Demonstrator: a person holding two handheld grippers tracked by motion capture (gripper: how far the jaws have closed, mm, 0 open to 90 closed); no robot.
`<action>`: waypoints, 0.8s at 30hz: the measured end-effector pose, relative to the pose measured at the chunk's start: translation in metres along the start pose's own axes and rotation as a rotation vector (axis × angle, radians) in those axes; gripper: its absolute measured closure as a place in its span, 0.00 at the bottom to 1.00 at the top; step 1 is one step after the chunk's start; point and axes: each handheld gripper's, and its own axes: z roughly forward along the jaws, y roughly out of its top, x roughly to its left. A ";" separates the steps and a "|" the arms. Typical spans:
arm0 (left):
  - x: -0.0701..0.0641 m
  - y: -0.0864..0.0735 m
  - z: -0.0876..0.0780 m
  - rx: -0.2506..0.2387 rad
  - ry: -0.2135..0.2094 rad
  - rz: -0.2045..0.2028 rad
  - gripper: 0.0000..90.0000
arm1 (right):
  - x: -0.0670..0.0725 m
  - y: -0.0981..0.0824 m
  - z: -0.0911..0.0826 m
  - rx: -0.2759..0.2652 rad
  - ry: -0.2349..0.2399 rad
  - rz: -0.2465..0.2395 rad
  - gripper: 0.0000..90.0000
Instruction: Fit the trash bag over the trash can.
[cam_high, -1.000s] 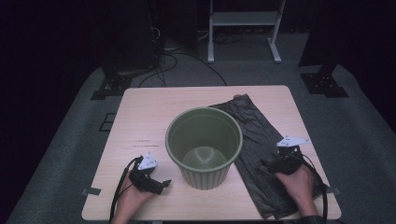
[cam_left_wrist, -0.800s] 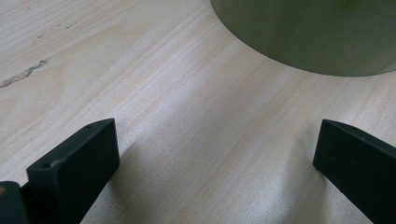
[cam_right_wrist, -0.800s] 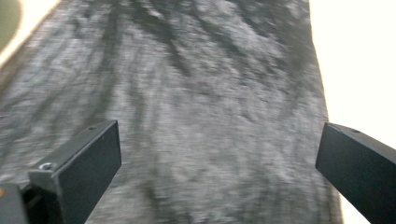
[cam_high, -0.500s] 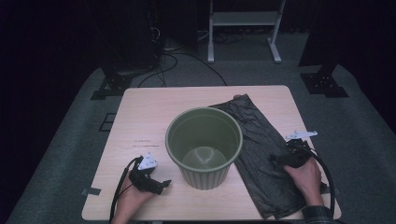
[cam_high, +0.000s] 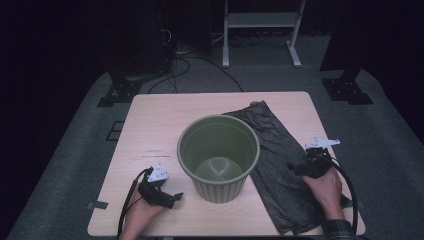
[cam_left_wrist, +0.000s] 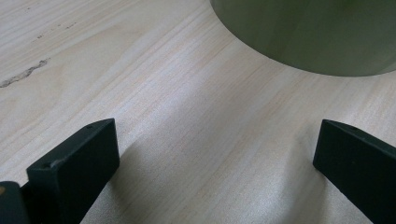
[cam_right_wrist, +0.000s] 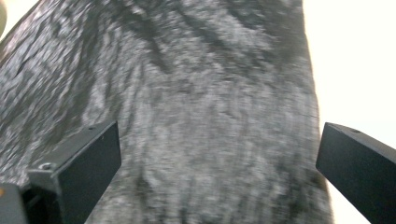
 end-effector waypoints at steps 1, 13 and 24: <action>0.000 0.000 0.000 0.000 0.000 0.000 0.00 | -0.004 0.000 0.000 0.004 -0.003 0.010 0.00; 0.000 0.000 0.000 0.000 0.000 0.000 0.00 | -0.009 -0.003 0.010 0.057 0.040 0.022 0.00; 0.000 0.000 0.000 0.000 -0.001 0.001 0.00 | 0.026 0.006 0.023 0.048 0.121 -0.042 0.00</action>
